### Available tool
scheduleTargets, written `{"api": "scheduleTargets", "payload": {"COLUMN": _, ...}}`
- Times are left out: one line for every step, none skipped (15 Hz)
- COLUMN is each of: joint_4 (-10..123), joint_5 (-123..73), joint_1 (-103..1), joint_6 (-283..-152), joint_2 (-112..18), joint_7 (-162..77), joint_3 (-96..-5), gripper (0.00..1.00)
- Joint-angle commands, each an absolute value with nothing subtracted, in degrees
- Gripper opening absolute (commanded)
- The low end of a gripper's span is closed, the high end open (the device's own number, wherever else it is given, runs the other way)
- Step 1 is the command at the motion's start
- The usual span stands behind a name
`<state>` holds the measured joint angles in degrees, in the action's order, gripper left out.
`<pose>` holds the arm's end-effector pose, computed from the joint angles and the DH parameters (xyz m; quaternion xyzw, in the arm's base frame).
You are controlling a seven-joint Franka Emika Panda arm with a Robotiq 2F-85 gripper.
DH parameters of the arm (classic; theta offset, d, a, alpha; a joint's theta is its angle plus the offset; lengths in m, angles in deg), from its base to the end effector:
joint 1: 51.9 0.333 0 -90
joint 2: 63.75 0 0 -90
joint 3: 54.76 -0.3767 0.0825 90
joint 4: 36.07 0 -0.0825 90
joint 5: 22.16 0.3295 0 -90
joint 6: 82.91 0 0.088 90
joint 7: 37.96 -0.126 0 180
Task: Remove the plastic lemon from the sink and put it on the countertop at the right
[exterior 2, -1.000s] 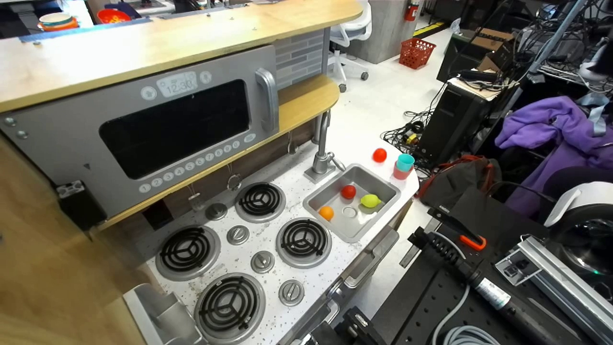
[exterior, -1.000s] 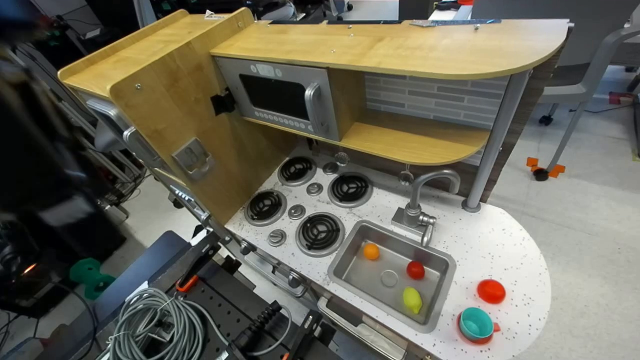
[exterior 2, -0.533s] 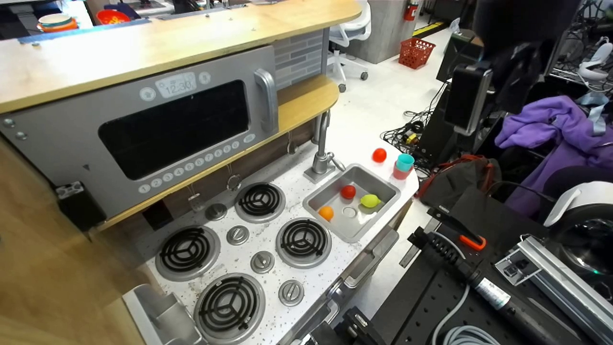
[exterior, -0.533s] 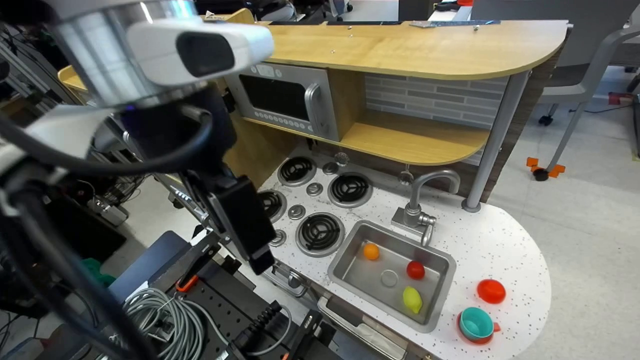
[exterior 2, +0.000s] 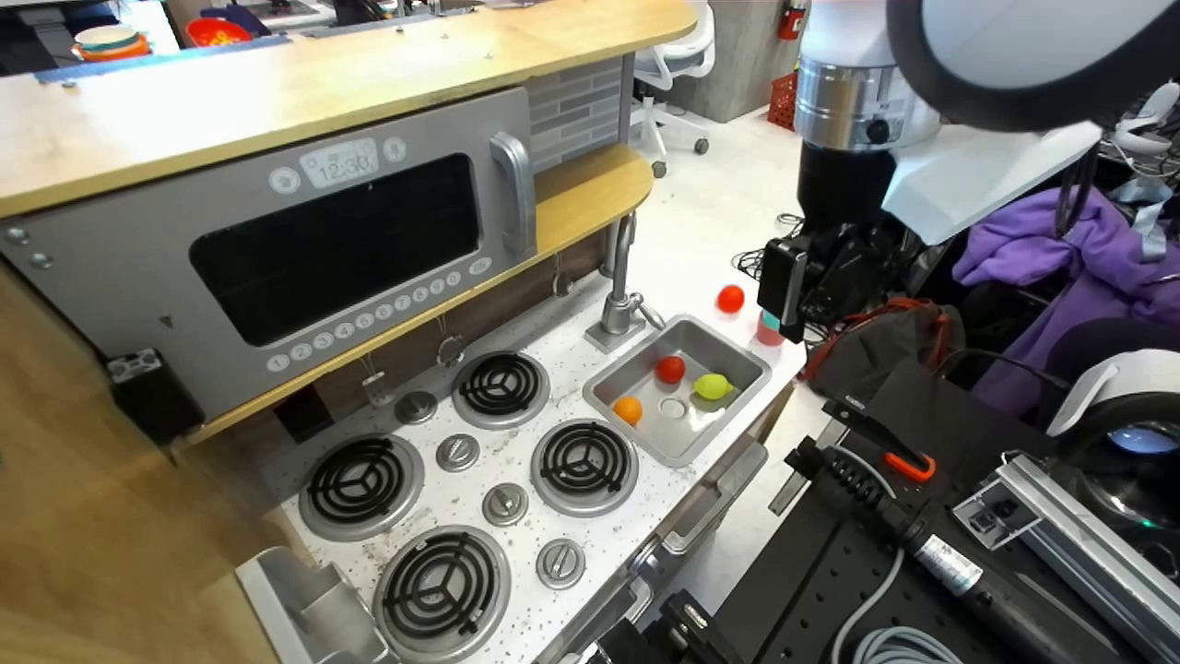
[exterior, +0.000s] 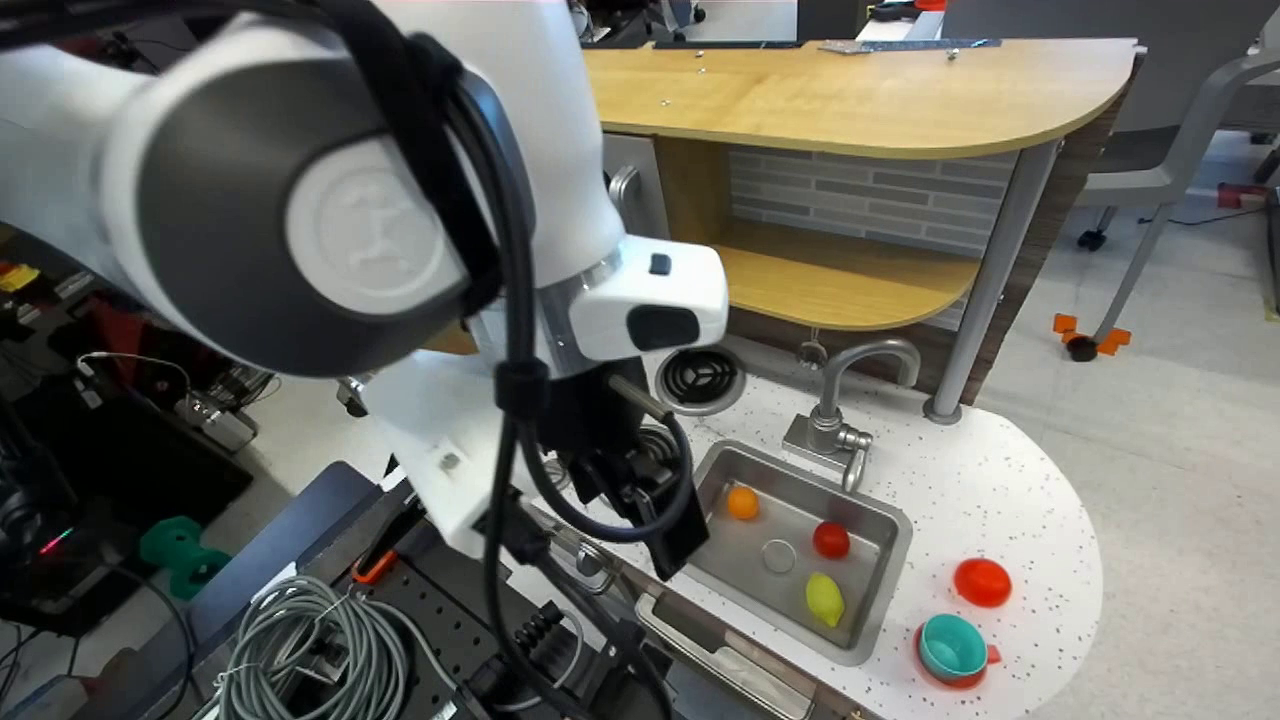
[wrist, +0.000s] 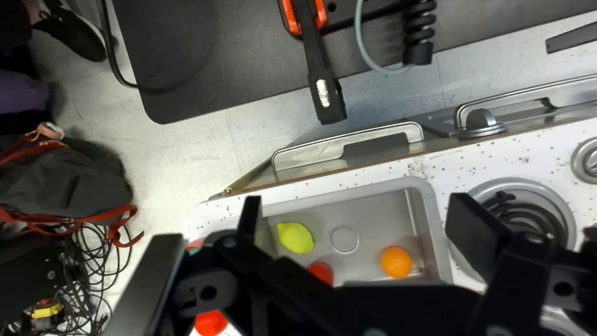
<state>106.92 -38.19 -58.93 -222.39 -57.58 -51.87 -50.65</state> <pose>0.4195 -0.0867 0.3195 0.9874 -0.1035 -0.0817 0.0872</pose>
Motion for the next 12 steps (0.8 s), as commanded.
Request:
{"api": "scheduleTargets", "payload": {"joint_4": 100.3, "joint_5": -38.3, "joint_1": -58.8, "joint_6": -226.1, "joint_2": -48.0, "joint_7": -51.4, "joint_3": -47.7, "gripper": 1.00}}
{"api": "scheduleTargets", "payload": {"joint_4": 99.1, "joint_5": -38.1, "joint_1": -58.6, "joint_6": -226.8, "joint_2": -46.4, "joint_7": -51.6, "joint_3": -46.9, "gripper": 1.00}}
{"api": "scheduleTargets", "payload": {"joint_4": 97.7, "joint_5": -37.8, "joint_1": -58.6, "joint_6": -227.7, "joint_2": -44.5, "joint_7": -51.6, "joint_3": -46.2, "gripper": 1.00}}
{"api": "scheduleTargets", "payload": {"joint_4": 96.3, "joint_5": -37.6, "joint_1": -58.6, "joint_6": -229.0, "joint_2": -42.3, "joint_7": -51.6, "joint_3": -45.5, "gripper": 1.00}}
{"api": "scheduleTargets", "payload": {"joint_4": 95.0, "joint_5": -37.2, "joint_1": -58.6, "joint_6": -229.6, "joint_2": -40.6, "joint_7": -51.4, "joint_3": -45.0, "gripper": 1.00}}
{"api": "scheduleTargets", "payload": {"joint_4": 93.8, "joint_5": -36.5, "joint_1": -58.8, "joint_6": -231.1, "joint_2": -38.3, "joint_7": -51.1, "joint_3": -44.7, "gripper": 1.00}}
{"api": "scheduleTargets", "payload": {"joint_4": 92.6, "joint_5": -35.8, "joint_1": -58.9, "joint_6": -232.1, "joint_2": -36.4, "joint_7": -50.8, "joint_3": -44.4, "gripper": 1.00}}
{"api": "scheduleTargets", "payload": {"joint_4": 91.4, "joint_5": -35.4, "joint_1": -59.1, "joint_6": -233.6, "joint_2": -34.0, "joint_7": -50.4, "joint_3": -44.2, "gripper": 1.00}}
{"api": "scheduleTargets", "payload": {"joint_4": 90.1, "joint_5": -34.4, "joint_1": -59.4, "joint_6": -234.8, "joint_2": -31.6, "joint_7": -49.6, "joint_3": -44.4, "gripper": 1.00}}
{"api": "scheduleTargets", "payload": {"joint_4": 88.7, "joint_5": -33.6, "joint_1": -59.6, "joint_6": -235.9, "joint_2": -28.9, "joint_7": -49.2, "joint_3": -44.5, "gripper": 1.00}}
{"api": "scheduleTargets", "payload": {"joint_4": 87.4, "joint_5": -32.9, "joint_1": -59.7, "joint_6": -237.0, "joint_2": -26.5, "joint_7": -48.7, "joint_3": -44.5, "gripper": 1.00}}
{"api": "scheduleTargets", "payload": {"joint_4": 86.0, "joint_5": -32.3, "joint_1": -60.0, "joint_6": -238.4, "joint_2": -24.2, "joint_7": -47.7, "joint_3": -44.7, "gripper": 1.00}}
